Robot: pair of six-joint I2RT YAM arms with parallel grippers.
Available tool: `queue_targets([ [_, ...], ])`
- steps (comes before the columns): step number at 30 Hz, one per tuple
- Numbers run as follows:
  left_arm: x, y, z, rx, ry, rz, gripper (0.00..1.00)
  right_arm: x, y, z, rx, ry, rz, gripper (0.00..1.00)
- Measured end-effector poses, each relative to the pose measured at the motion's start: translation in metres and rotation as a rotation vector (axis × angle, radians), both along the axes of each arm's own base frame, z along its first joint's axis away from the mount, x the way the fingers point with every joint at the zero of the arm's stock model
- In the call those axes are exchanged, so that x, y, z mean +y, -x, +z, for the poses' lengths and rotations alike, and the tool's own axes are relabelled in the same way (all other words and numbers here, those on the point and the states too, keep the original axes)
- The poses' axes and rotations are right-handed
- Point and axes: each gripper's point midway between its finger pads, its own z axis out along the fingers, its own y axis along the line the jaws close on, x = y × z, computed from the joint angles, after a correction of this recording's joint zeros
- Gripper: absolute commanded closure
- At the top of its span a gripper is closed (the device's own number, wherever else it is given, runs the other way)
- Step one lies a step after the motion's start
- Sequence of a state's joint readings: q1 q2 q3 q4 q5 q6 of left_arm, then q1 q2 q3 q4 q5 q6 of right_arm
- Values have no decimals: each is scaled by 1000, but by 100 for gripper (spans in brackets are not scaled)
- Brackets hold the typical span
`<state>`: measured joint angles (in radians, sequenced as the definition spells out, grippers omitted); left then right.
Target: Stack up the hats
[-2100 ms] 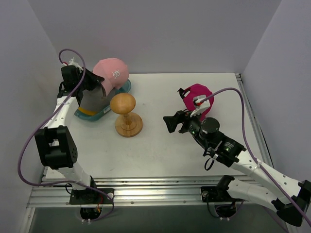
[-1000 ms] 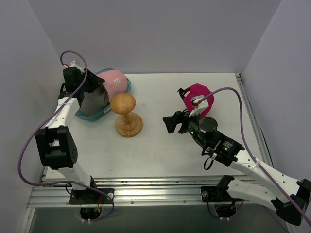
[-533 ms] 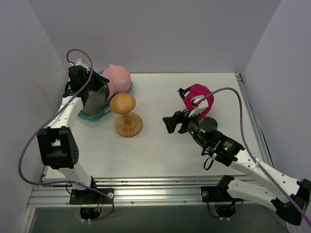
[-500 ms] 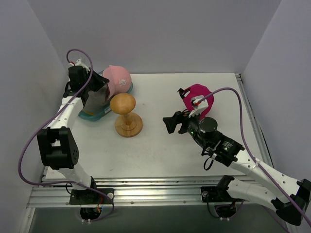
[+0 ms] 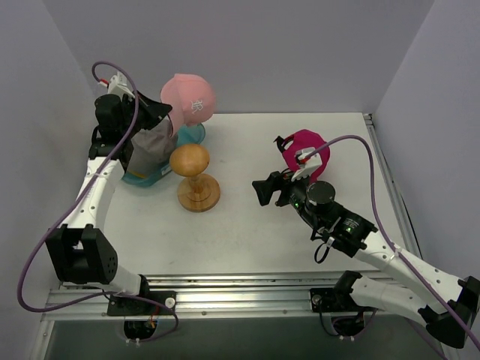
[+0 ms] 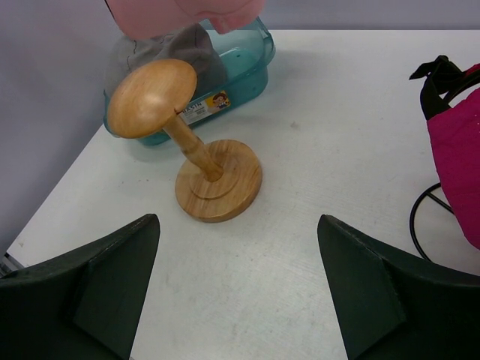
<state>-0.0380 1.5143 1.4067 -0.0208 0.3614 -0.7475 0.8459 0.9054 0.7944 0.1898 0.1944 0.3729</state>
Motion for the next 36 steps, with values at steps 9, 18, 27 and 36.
queue_targets([
  [9,-4,24,45,-135,9,-31,98,-8,-1,0,0,6,-38,17],
  [18,-41,82,99,-309,-64,-144,98,-21,7,40,-49,-113,-68,15],
  [27,-48,221,170,-625,-107,-235,98,-21,21,120,-136,-325,-12,13],
  [36,-61,260,126,-632,-124,-370,98,10,22,162,-154,-497,102,13],
])
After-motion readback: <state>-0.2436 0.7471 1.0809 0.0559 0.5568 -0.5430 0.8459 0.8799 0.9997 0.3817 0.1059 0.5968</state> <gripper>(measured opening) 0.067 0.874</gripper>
